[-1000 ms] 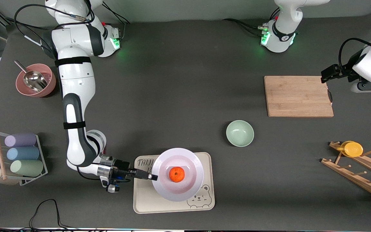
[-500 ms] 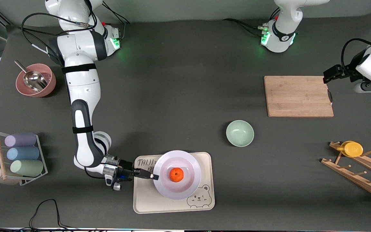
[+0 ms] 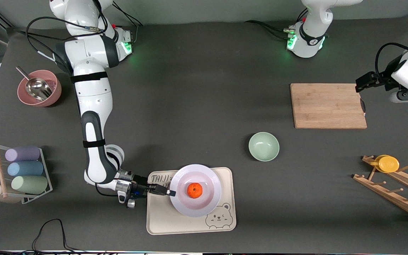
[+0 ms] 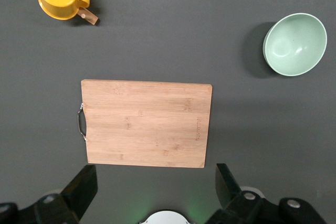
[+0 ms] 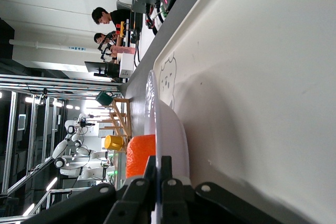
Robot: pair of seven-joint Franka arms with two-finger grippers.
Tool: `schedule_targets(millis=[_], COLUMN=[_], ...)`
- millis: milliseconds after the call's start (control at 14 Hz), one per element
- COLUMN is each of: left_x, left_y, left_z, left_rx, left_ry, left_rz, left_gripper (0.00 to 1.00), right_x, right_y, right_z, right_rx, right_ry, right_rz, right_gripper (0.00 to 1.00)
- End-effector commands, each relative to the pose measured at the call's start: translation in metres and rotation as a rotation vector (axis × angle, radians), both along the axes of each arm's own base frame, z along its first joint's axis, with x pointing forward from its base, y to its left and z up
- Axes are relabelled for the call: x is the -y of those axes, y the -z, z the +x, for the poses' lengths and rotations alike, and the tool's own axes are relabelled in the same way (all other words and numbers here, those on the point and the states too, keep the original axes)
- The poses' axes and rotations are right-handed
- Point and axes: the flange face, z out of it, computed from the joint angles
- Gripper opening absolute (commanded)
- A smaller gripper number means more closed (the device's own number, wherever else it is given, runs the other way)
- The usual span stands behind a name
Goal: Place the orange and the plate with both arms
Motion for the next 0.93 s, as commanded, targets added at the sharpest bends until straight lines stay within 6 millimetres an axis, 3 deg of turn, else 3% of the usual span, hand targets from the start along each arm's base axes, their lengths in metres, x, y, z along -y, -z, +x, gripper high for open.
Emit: schedule_targets(millis=[0,143,357,857], left_x=[0.0,0.001,-0.001,-0.001], left_y=[-0.001,0.0,-0.001,-0.001], left_z=[0.001,0.002,0.002,0.002], left_rx=[0.012,0.015,0.016,0.015], left_ry=[0.013,0.015,0.01,0.007], left_rz=[0.017,0.015,0.015,0.016], left_gripper=[1.0,1.0,1.0,1.0], right_x=[0.0,0.001,0.001,0.005], right_y=[0.007,0.008,0.007,-0.007], right_z=[-0.002,-0.003,-0.002,0.001], right_rx=[0.016,0.01,0.009,0.023], right_ry=[-0.013,-0.012,-0.014,-0.077], right_rz=[-0.011,-0.008,-0.012,-0.092], right_gripper=[0.2,0.35,0.49,0.49])
